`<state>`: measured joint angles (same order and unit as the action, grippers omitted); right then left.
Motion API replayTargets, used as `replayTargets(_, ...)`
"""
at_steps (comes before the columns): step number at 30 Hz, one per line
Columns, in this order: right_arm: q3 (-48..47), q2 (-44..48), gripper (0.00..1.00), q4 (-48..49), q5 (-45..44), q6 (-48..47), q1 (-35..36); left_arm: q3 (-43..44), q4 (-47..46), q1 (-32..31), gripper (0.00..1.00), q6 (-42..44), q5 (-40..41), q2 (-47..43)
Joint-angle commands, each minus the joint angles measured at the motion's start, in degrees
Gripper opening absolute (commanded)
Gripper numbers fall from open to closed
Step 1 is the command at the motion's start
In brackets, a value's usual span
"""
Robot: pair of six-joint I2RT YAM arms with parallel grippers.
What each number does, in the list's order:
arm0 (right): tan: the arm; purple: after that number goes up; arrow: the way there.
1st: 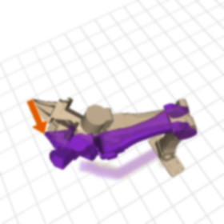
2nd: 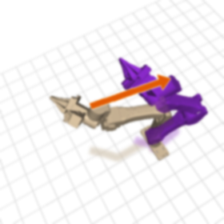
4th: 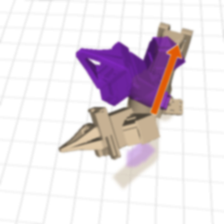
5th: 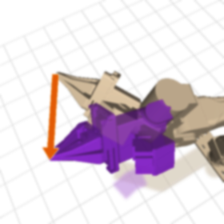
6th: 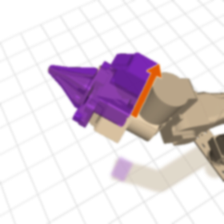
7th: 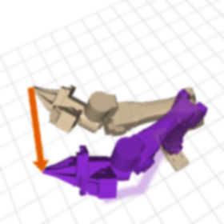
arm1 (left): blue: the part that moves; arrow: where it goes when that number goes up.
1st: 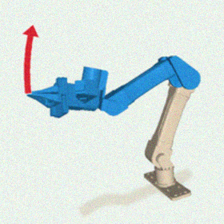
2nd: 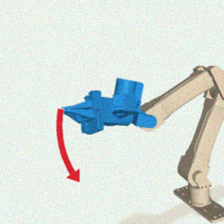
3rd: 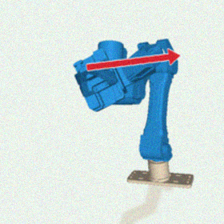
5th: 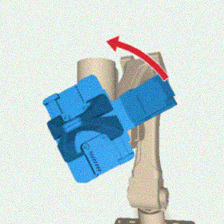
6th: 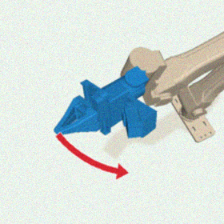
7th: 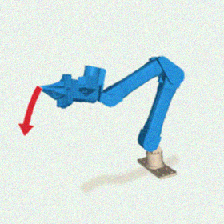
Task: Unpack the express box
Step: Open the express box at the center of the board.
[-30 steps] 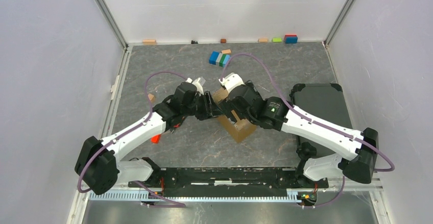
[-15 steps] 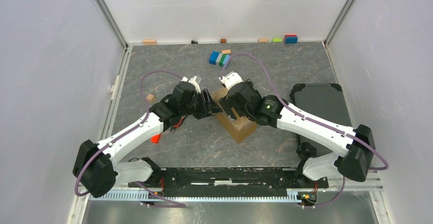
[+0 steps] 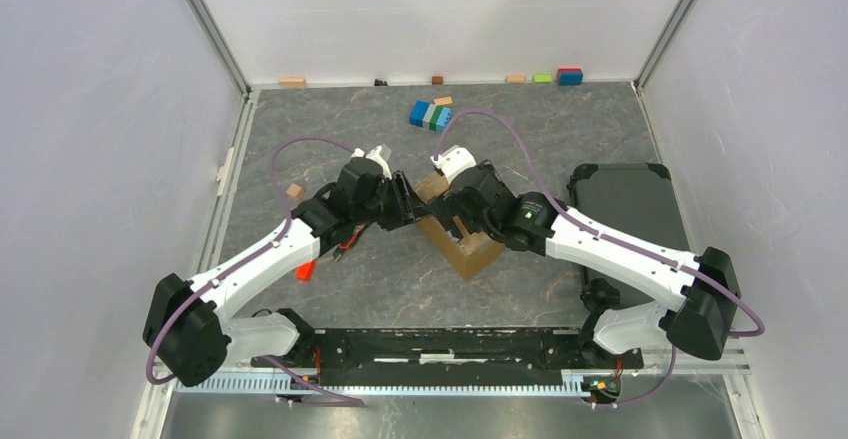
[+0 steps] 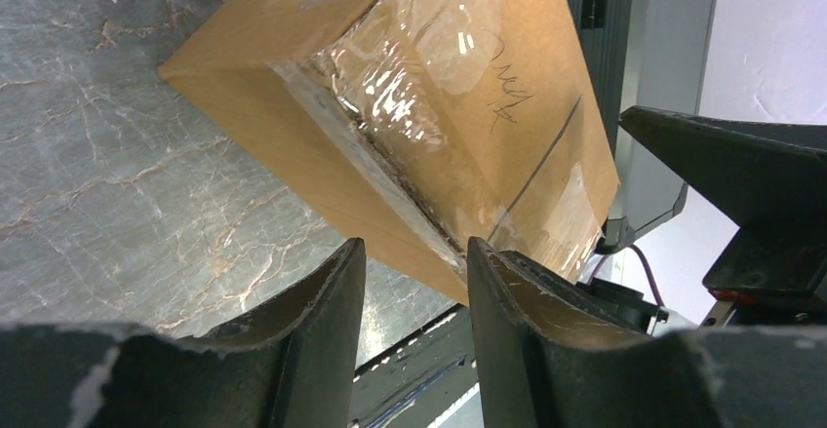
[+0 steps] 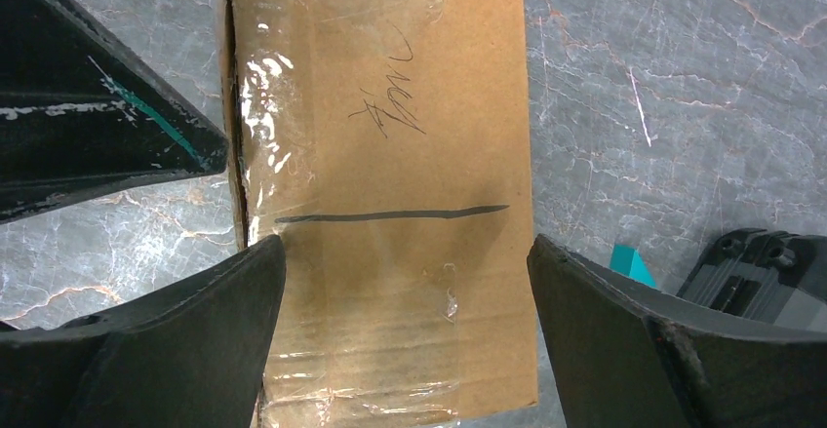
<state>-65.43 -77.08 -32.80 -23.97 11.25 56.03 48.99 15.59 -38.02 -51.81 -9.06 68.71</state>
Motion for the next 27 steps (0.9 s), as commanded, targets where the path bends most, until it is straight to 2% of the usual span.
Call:
replayTargets(1, -0.8, 0.3, 0.98, 1.7, 0.6, -0.7, 0.0, -0.1, 1.9, -0.3, 0.49, 0.5, 0.8, -1.6)
replayTargets(6, -1.8, -0.5, 0.98, 1.4, 2.2, -1.3, 0.1, -0.4, 2.1, -0.3, 0.49, 0.9, 0.7, -2.0)
replayTargets(14, -0.4, 0.4, 0.98, 1.9, 5.4, -1.9, 0.5, 0.7, 1.1, -0.3, 0.54, 0.4, 0.1, -0.8)
replayTargets(27, 0.3, -0.7, 0.98, 1.5, 5.6, -3.0, 1.2, 0.8, 1.2, -0.9, 0.51, 1.0, 0.0, 1.3)
